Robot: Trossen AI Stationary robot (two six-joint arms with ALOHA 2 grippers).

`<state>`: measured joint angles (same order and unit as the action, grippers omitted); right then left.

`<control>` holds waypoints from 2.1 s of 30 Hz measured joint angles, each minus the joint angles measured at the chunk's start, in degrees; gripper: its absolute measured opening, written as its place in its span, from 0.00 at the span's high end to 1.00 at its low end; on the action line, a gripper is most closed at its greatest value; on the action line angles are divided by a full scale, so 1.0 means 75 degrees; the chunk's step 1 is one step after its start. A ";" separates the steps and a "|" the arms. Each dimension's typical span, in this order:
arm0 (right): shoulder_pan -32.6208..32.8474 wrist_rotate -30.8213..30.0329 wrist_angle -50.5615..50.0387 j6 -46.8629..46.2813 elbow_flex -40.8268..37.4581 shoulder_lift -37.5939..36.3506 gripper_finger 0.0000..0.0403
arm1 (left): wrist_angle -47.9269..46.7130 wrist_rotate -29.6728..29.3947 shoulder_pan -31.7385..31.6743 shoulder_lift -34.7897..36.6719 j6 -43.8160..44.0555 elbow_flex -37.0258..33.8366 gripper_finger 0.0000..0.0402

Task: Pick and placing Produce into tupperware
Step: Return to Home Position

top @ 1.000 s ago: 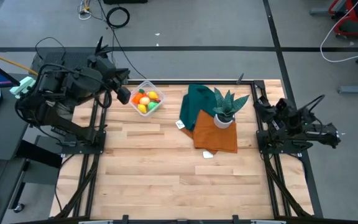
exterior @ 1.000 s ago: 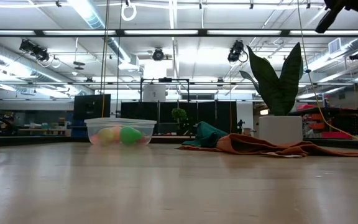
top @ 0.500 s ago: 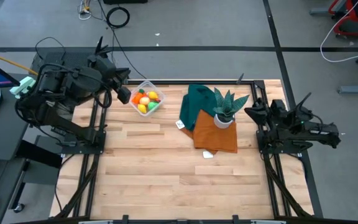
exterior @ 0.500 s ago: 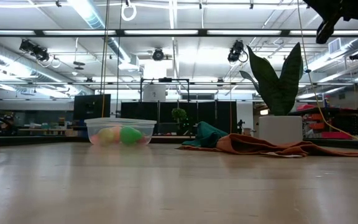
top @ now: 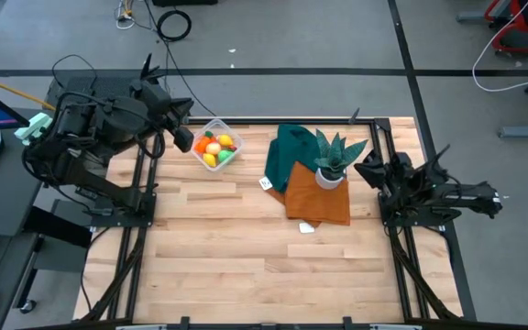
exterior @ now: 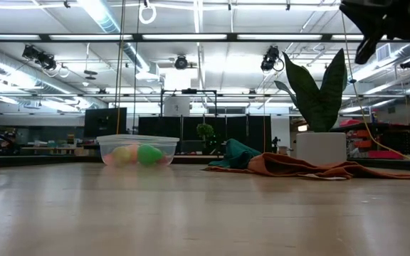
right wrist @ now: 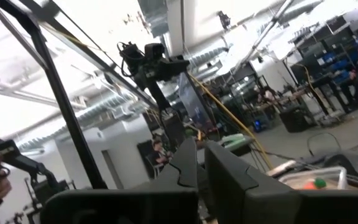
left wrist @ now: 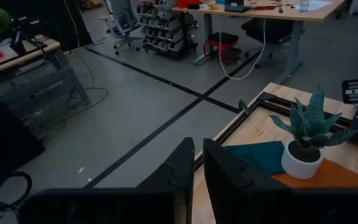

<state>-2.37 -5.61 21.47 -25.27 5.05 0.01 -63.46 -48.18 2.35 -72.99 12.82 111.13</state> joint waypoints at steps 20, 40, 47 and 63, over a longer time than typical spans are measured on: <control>0.0000 0.0210 -0.0555 -0.0275 -0.0579 0.0002 1.00 | -0.0016 0.0000 0.0000 0.0000 -0.0012 0.0000 0.90; -0.0001 0.0669 -0.2648 0.0403 -0.0593 0.0012 1.00 | -0.0035 0.0000 0.0000 0.0000 -0.0105 0.0000 0.90; 0.0003 0.0801 -0.2672 0.1589 -0.0596 0.0168 1.00 | -0.0035 0.0000 0.0000 -0.0003 -0.0093 0.0000 0.93; 0.0003 0.0998 -0.2780 0.1344 -0.0528 0.0857 1.00 | -0.0033 0.0000 0.0001 0.0000 -0.0265 0.0000 0.91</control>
<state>-2.35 1.87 0.62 -15.19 1.08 6.44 -63.71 -48.18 2.35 -72.99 10.83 111.13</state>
